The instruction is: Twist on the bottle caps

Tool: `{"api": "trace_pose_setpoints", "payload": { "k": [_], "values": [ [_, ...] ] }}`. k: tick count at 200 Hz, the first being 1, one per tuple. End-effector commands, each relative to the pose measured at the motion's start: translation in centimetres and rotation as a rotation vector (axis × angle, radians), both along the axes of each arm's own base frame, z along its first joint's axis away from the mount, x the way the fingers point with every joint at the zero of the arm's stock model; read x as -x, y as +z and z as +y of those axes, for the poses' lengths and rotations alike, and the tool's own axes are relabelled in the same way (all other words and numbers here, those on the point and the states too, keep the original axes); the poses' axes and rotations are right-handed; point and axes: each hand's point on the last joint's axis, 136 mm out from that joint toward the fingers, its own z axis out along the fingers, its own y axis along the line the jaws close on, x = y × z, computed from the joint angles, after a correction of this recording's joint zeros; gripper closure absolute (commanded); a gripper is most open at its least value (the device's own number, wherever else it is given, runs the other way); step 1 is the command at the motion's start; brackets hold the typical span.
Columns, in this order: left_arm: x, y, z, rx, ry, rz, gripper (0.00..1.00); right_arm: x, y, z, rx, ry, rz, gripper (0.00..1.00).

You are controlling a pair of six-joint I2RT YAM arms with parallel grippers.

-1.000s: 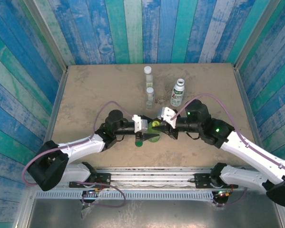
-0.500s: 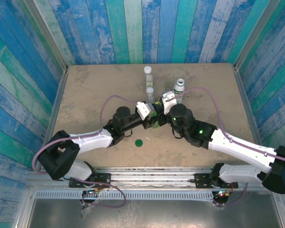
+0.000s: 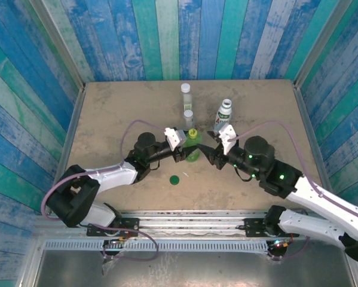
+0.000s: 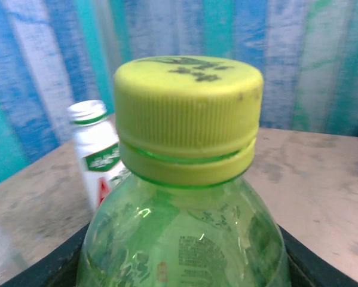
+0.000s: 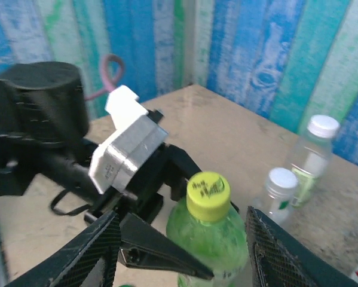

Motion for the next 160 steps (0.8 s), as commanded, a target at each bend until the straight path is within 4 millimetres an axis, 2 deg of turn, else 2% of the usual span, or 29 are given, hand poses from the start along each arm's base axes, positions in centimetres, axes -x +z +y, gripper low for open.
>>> {"api": "trace_pose_setpoints", "payload": {
  "k": [1, 22, 59, 92, 121, 145, 160],
  "values": [
    [4.8, 3.3, -0.5, 0.037, -0.238, -0.114, 0.50, 2.2, -1.2, 0.6, 0.061, 0.152, 0.029, 0.43],
    [6.1, 3.4, -0.7, 0.023, -0.317, -0.125, 0.50, 2.3, -1.2, 0.4, 0.105, 0.171, 0.053, 0.45],
    [7.1, 3.3, -0.8, 0.009, -0.389, -0.117, 0.50, 2.6, -1.6, 1.3, 0.157, 0.238, 0.065, 0.50],
    [7.3, 3.2, -0.9, 0.003, -0.401, -0.114, 0.50, 2.3, -1.6, 2.1, 0.171, 0.261, 0.056, 0.57],
    [7.4, 3.1, -0.8, -0.001, -0.406, -0.115, 0.50, 2.1, -1.7, 2.4, 0.177, 0.268, 0.059, 0.69],
    [7.3, 3.2, -0.9, 0.000, -0.404, -0.118, 0.50, 2.0, -2.4, 2.4, 0.199, 0.267, 0.066, 0.70],
    [7.1, 3.5, -0.9, 0.006, -0.391, -0.114, 0.50, 1.8, -2.7, 2.3, 0.211, 0.255, 0.069, 0.75]
  ]
}}
